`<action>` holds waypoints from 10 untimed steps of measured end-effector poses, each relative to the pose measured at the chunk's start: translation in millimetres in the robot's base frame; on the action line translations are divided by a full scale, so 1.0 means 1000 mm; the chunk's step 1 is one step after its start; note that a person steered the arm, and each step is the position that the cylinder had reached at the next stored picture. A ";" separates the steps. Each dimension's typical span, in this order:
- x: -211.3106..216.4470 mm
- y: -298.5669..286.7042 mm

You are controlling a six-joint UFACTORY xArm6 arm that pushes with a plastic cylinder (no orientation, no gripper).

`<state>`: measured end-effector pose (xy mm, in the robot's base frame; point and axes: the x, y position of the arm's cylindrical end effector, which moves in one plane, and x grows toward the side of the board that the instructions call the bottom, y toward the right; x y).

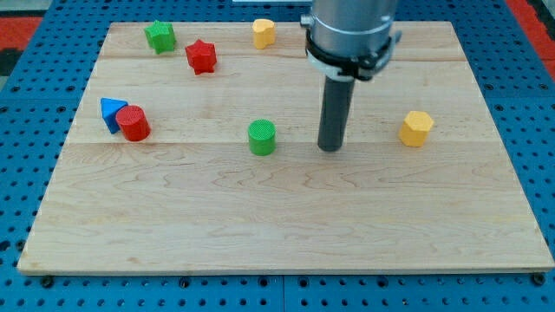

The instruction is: Separate the blue triangle and red circle

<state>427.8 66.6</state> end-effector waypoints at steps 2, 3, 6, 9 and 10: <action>-0.075 -0.050; -0.056 -0.124; -0.066 -0.263; 0.048 -0.226; 0.076 -0.157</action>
